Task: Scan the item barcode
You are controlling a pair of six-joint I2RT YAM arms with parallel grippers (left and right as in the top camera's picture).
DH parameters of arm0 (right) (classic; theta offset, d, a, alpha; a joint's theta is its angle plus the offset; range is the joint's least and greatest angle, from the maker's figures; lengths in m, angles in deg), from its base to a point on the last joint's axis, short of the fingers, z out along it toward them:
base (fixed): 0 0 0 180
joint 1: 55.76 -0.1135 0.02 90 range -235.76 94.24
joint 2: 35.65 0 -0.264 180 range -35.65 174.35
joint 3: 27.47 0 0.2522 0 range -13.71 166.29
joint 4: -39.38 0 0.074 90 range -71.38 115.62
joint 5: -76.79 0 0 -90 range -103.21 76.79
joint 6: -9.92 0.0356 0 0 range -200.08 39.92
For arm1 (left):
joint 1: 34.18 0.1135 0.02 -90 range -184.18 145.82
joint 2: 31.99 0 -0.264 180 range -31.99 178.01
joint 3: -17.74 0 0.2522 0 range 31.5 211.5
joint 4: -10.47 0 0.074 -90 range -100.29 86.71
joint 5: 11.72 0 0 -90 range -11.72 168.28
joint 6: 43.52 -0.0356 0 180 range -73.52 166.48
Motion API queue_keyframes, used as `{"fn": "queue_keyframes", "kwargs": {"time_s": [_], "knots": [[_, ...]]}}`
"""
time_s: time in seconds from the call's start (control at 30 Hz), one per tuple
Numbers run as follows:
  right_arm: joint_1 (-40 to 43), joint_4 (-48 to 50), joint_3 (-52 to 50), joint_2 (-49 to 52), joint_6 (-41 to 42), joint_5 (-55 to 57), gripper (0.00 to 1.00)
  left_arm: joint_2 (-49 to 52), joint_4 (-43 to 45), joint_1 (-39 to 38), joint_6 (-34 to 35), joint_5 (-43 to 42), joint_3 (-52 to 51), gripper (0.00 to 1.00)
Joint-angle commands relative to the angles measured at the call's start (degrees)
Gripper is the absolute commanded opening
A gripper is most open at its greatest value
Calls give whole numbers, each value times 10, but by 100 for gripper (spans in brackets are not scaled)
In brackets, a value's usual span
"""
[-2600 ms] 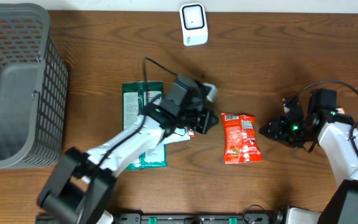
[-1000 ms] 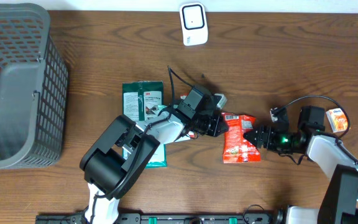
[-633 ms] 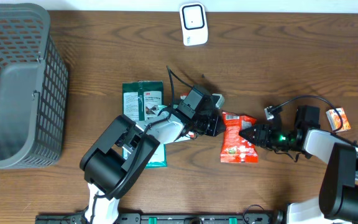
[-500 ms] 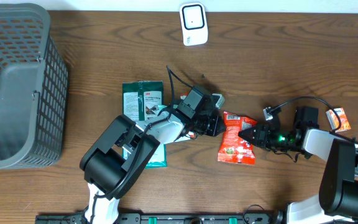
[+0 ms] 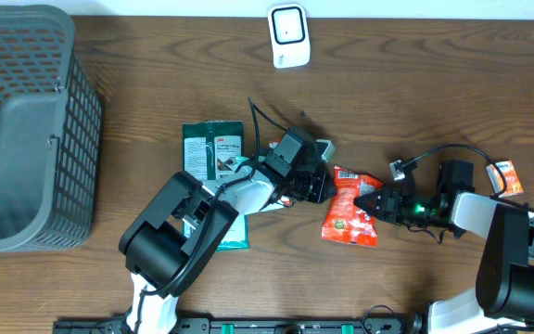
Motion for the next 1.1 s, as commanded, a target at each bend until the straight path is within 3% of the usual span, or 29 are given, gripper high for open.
{"fn": "queue_keyframes", "kwargs": {"time_s": [0.0, 0.17, 0.33, 0.5, 0.57, 0.63, 0.73, 0.83, 1.07], "knots": [[-7, 2, -5, 5, -33, -59, 41, 4, -1, 0, -1, 5, 11, 14], [-19, 7, -5, 5, -33, -47, 38, 4, -1, 0, -1, 5, 11, 15], [-26, 12, -5, 5, -32, -40, 25, 4, -1, 0, -2, 5, 11, 17], [-26, 9, -5, 5, -30, -19, 27, 2, 1, 2, -1, 28, 11, 27], [-25, 6, -5, 5, -30, -15, 21, -7, 6, 11, -1, 29, 11, 31], [-25, 6, -5, 5, -30, -13, 13, -27, 6, 25, -1, 29, 11, 33], [-25, 5, -5, 5, -27, 2, 18, -66, 6, 48, -9, 30, 11, 36], [-25, 5, -5, 5, -24, 2, 16, -112, -2, 67, -27, 31, 11, 38], [-25, 3, -3, 5, -24, 8, 2, -189, -77, 105, -63, 34, 11, 40]]}}
